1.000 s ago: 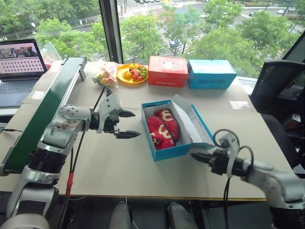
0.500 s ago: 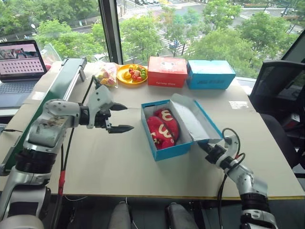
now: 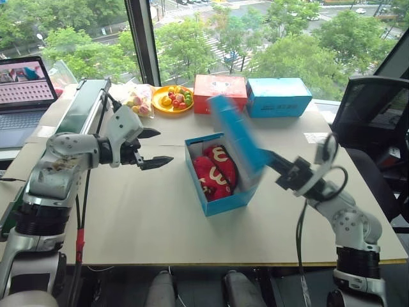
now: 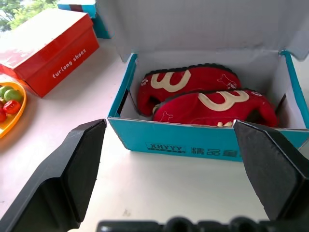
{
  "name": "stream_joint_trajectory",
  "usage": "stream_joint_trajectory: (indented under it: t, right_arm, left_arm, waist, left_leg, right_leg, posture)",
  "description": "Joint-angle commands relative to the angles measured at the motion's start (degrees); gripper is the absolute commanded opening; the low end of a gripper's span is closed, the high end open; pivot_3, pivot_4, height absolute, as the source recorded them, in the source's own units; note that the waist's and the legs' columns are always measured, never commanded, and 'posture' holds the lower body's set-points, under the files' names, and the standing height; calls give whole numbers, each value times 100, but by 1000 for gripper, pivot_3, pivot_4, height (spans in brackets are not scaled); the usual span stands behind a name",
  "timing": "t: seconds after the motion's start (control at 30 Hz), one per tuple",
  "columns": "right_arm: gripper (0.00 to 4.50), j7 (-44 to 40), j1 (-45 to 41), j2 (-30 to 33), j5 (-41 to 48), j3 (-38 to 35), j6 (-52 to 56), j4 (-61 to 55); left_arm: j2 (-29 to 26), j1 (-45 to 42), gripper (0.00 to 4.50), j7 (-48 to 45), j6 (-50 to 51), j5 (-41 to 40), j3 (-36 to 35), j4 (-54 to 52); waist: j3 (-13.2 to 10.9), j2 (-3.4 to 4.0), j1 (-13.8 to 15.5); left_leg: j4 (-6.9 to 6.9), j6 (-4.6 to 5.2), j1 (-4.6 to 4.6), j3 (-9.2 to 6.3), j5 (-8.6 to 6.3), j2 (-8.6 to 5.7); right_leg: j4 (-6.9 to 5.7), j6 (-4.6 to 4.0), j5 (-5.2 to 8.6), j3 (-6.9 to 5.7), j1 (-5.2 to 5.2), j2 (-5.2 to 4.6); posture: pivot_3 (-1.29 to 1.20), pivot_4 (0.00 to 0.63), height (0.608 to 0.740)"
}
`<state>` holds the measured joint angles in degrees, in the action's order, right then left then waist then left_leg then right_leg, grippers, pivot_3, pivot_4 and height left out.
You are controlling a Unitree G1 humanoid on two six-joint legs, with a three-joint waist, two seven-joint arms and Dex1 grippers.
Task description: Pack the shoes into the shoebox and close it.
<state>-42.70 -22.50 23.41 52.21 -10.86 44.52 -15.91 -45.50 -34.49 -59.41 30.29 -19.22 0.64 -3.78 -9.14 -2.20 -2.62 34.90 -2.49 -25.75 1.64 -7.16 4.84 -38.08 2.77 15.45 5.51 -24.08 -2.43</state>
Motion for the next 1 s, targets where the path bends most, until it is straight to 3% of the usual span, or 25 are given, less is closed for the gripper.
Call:
stream_joint_trajectory:
  t: [0.03, 0.2, 0.43, 0.63, 0.77, 0.9, 1.0]
  right_arm:
    - [22, -47, -394, 244, -241, 605, 257, -154]
    - [22, -230, -1310, 234, -1347, 1540, -275, 772]
    - [22, -423, -3697, -893, -3714, 2833, -2633, 5201]
    - [22, -309, -4450, -1523, -4533, 2770, -4107, 7881]
    - [22, -194, -4406, -1575, -5074, 2915, -4354, 8509]
    - [22, -463, -4369, -1527, -4819, 2404, -4432, 8293]
    - [712, -1041, -4178, -1193, -4084, 1723, -3739, 6990]
  left_arm:
    - [-39, 66, 4500, 171, 1, -76, -256, -301]
    - [-37, 272, 4500, 306, 139, -143, -337, -539]
    - [126, 880, 4500, 840, 371, -140, -425, -1086]
    - [389, 1255, 4500, 1337, 605, -188, -445, -1547]
    - [475, 1471, 4500, 1574, 708, -197, -522, -1744]
    - [623, 1579, 4500, 1687, 752, -302, -530, -1871]
    - [743, 1612, 4500, 1786, 436, -140, -427, -1913]
  waist:
    - [0, -1, 26]
    - [-1, -2, 89]
    - [-1, -2, -32]
    - [-3, -7, 59]
    - [-2, -6, 51]
    - [-2, -6, 50]
    - [-2, -6, 58]
  left_leg:
    - [4, 0, -1, -1, 0, -1]
    - [22, 0, -14, 0, 0, -3]
    - [11, 0, -4, -1, 1, -1]
    - [6, -1, -46, -3, 0, -4]
    - [7, -4, -28, -5, 1, -4]
    - [4, -6, 23, -5, 2, -3]
    - [6, -6, 30, -5, 2, -4]
  right_leg:
    - [2, 1, 1, -2, 3, -1]
    - [4, 3, 0, -4, -1, -5]
    - [-2, -9, -7, 0, -8, 1]
    - [10, -35, -21, -6, -27, -4]
    - [0, -38, -23, -9, -15, -5]
    - [-1, -39, -23, -10, 29, -5]
    - [2, -38, -22, -10, 42, -5]
  posture:
    - [0, 150, 740]
    - [0, 150, 740]
    - [0, 150, 740]
    - [0, 150, 740]
    - [0, 150, 740]
    - [0, 150, 740]
    - [0, 150, 740]
